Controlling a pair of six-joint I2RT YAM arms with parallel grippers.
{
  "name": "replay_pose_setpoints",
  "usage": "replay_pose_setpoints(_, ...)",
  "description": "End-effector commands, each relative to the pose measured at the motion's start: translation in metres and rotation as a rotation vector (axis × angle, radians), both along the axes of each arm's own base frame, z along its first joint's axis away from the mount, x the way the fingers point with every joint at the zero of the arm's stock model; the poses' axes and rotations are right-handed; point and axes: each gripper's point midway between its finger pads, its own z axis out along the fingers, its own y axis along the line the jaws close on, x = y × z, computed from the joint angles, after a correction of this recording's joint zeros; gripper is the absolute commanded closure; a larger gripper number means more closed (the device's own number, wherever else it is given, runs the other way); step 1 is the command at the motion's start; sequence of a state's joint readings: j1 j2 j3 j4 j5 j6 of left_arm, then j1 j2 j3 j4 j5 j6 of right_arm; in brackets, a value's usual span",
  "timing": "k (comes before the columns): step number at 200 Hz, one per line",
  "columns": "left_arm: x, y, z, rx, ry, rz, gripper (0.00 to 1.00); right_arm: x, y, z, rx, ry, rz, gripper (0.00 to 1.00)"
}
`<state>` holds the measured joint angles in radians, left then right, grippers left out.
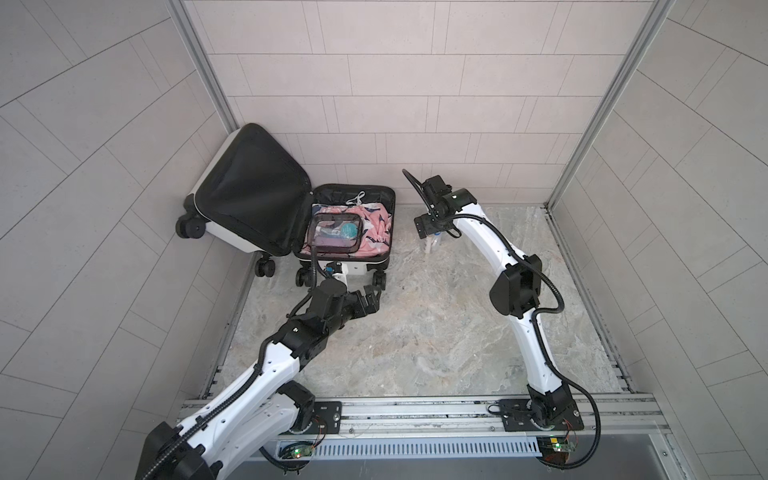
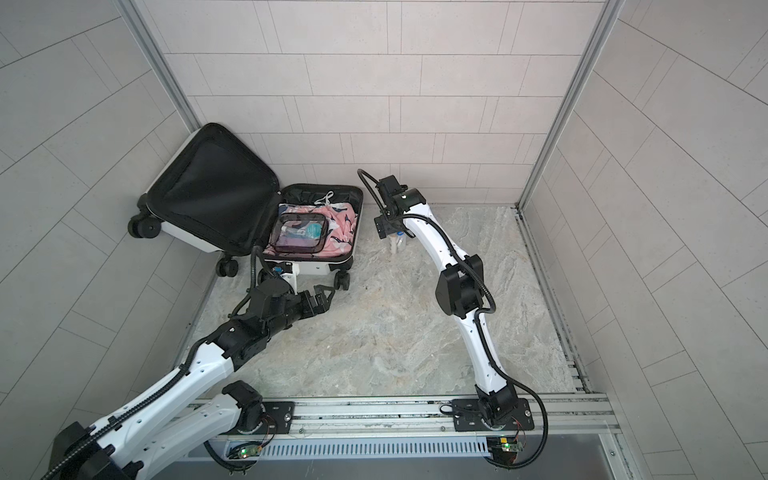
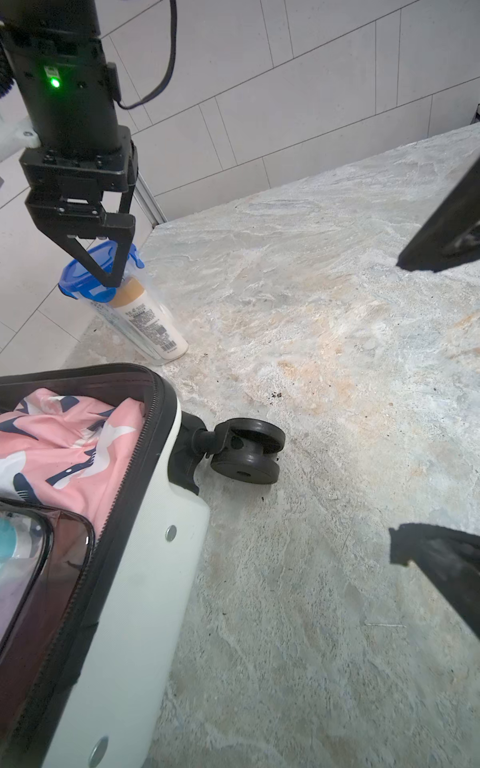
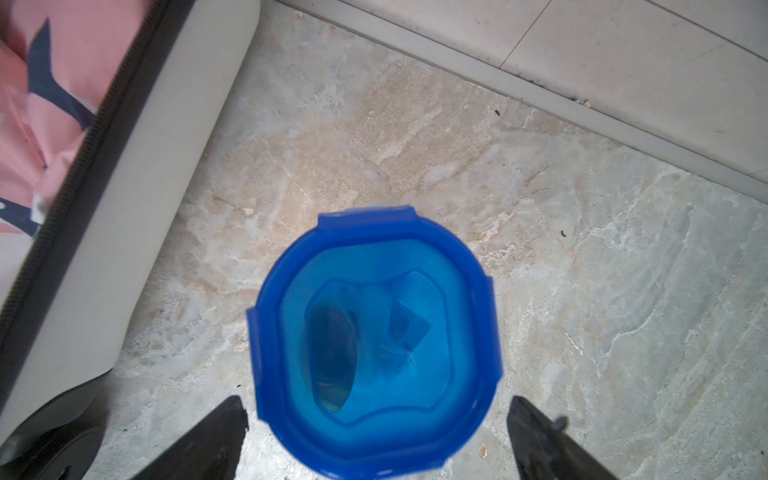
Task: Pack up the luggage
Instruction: 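Grasp the blue-lidded cup top with the right gripper while the left gripper approaches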
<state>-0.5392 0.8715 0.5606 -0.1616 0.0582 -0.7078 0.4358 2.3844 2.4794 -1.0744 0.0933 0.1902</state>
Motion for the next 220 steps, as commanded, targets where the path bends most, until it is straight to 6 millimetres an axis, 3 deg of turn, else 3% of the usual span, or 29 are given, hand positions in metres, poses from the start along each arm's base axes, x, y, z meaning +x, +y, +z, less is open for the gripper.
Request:
replay_pose_setpoints(1,0.006,-0.003,0.010,-0.018,-0.021,0.011,0.00,0.004,-0.003,-0.002,-0.060,-0.016,0.014,0.01)
replay_pose_setpoints(170,-0.005,0.004,0.008,-0.004,0.000,0.012,0.00,0.039,0.021,-0.036,0.070,-0.040,0.001,0.01)
replay_pose_setpoints(220,-0.005,0.006,0.011,-0.003,-0.011,0.019,0.00,0.044,0.027,-0.033,0.115,-0.056,-0.010,0.11)
